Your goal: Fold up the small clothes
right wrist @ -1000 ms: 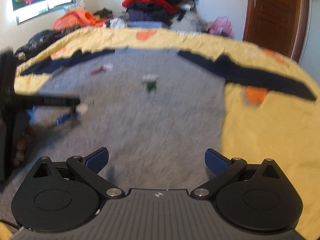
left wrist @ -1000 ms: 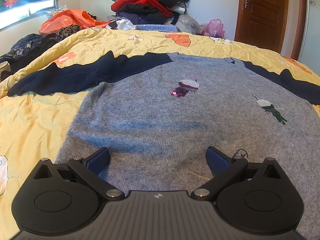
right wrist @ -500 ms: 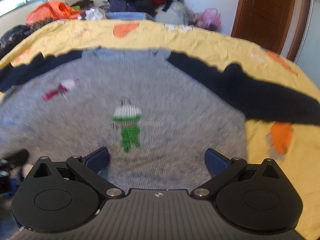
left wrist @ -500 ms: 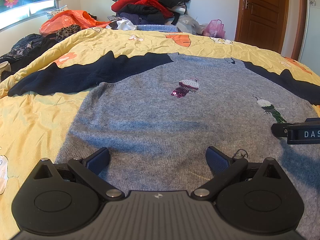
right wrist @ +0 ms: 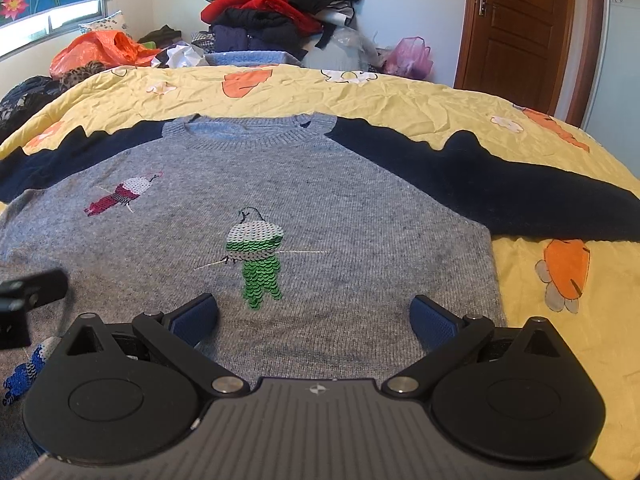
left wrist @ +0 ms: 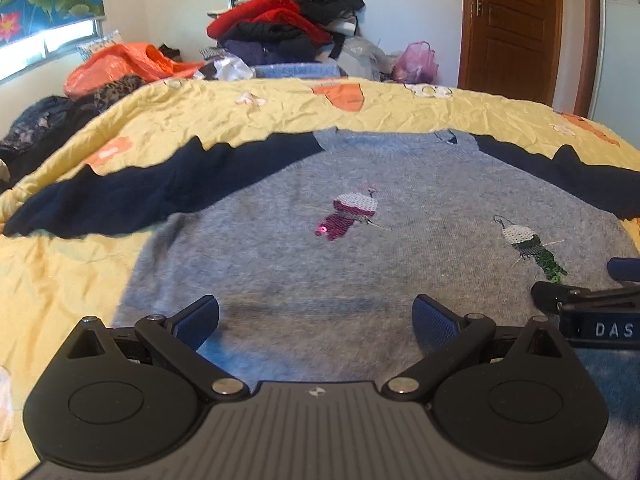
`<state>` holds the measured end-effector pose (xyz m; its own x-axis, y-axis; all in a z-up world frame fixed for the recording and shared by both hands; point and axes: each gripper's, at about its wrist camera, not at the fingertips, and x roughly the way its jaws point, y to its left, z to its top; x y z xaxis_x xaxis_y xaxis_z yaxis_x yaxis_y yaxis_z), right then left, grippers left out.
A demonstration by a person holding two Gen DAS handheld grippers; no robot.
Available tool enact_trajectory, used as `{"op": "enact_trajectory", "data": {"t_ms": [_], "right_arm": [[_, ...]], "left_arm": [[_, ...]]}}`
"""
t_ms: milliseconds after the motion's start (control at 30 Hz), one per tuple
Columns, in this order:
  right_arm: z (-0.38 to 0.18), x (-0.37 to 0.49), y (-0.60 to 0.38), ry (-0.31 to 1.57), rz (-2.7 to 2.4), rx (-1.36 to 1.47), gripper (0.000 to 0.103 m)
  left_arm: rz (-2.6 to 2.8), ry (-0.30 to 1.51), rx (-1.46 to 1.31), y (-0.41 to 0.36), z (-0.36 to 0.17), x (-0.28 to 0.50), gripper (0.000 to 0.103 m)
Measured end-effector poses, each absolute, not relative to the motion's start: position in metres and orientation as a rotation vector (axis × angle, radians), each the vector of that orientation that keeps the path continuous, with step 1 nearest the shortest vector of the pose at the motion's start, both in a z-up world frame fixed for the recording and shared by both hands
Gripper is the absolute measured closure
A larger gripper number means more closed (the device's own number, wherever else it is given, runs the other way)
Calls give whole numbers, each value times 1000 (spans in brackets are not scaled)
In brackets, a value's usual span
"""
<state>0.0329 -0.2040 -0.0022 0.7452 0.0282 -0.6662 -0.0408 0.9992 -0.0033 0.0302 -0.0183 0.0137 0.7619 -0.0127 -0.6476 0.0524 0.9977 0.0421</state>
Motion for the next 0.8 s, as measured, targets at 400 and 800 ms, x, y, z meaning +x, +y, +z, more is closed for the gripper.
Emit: {"op": "enact_trajectory", "data": {"t_ms": [400, 800], "right_arm": [[-2, 33, -204, 729, 37, -17, 0], [-2, 31, -205, 730, 51, -17, 0]], "left_arm": [[-43, 712, 23, -17, 1, 34, 0], [-43, 712, 23, -16, 1, 34, 0]]}}
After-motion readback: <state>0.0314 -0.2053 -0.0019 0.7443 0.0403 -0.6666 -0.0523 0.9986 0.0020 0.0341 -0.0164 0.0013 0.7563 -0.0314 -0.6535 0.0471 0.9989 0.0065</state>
